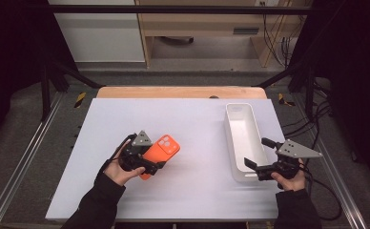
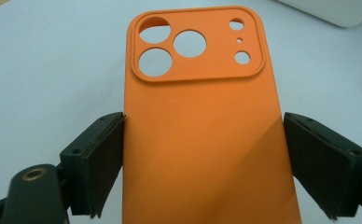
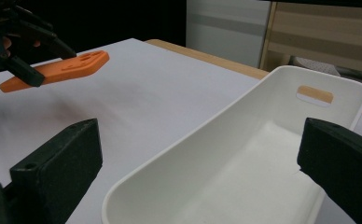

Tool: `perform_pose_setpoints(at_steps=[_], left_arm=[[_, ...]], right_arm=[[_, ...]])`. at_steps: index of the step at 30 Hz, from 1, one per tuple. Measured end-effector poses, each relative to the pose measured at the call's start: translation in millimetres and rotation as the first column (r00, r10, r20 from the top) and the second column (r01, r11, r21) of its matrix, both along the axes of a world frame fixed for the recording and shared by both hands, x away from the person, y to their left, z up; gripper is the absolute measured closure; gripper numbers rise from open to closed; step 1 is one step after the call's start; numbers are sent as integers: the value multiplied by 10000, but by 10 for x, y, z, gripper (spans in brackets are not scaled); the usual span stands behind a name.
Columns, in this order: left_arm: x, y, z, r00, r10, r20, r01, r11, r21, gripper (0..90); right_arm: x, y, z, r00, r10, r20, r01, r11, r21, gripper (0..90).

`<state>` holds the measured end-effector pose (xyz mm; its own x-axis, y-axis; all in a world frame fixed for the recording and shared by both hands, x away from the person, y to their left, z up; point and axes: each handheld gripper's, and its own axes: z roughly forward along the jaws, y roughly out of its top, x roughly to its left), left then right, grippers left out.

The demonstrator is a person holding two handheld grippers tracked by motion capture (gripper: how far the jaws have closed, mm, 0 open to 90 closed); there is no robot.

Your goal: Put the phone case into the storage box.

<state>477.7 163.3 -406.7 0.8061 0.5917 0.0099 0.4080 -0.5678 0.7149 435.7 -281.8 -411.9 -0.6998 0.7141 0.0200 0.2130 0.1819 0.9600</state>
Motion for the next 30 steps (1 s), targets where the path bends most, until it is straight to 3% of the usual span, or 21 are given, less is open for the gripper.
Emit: perform_pose_setpoints(at_steps=[17, 30], left_arm=[[-112, -95, 93, 9977, -638, 212, 640, 9979, -70, 148], [-208, -191, 156, 9923, -1184, 371, 1188, 9929, -87, 148]], right_arm=[[-13, 87, 26, 9994, 336, 50, -335, 9993, -171, 4], [-33, 188, 57, 9969, 785, 43, -783, 9964, -334, 4]])
